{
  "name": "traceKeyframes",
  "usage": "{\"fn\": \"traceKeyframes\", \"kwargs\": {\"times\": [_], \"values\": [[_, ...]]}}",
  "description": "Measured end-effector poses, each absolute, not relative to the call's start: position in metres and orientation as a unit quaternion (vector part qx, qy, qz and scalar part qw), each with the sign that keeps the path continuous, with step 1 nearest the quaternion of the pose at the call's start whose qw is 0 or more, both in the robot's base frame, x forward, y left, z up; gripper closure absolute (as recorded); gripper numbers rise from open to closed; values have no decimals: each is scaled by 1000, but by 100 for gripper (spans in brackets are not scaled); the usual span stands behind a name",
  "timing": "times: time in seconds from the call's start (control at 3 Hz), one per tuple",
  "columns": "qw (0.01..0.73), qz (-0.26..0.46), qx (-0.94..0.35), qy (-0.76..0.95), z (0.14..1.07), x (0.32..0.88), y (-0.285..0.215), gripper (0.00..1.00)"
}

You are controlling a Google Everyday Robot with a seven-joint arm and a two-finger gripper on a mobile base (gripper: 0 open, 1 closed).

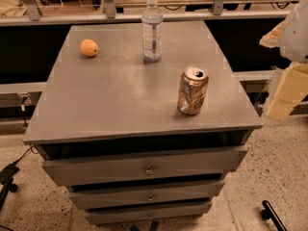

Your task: Pick orange can

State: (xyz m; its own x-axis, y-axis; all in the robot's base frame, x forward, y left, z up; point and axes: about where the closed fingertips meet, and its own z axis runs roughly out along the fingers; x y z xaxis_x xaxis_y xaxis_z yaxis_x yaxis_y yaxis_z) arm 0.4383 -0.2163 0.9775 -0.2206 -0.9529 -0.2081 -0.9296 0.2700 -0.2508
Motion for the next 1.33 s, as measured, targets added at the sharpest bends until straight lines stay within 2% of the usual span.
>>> {"fn": "traceKeyframes", "kwargs": {"times": [0.67, 1.33], "values": [[164, -37, -621, 766, 977, 437, -209, 0], [158, 5, -721, 675, 929, 458, -101, 0]]}}
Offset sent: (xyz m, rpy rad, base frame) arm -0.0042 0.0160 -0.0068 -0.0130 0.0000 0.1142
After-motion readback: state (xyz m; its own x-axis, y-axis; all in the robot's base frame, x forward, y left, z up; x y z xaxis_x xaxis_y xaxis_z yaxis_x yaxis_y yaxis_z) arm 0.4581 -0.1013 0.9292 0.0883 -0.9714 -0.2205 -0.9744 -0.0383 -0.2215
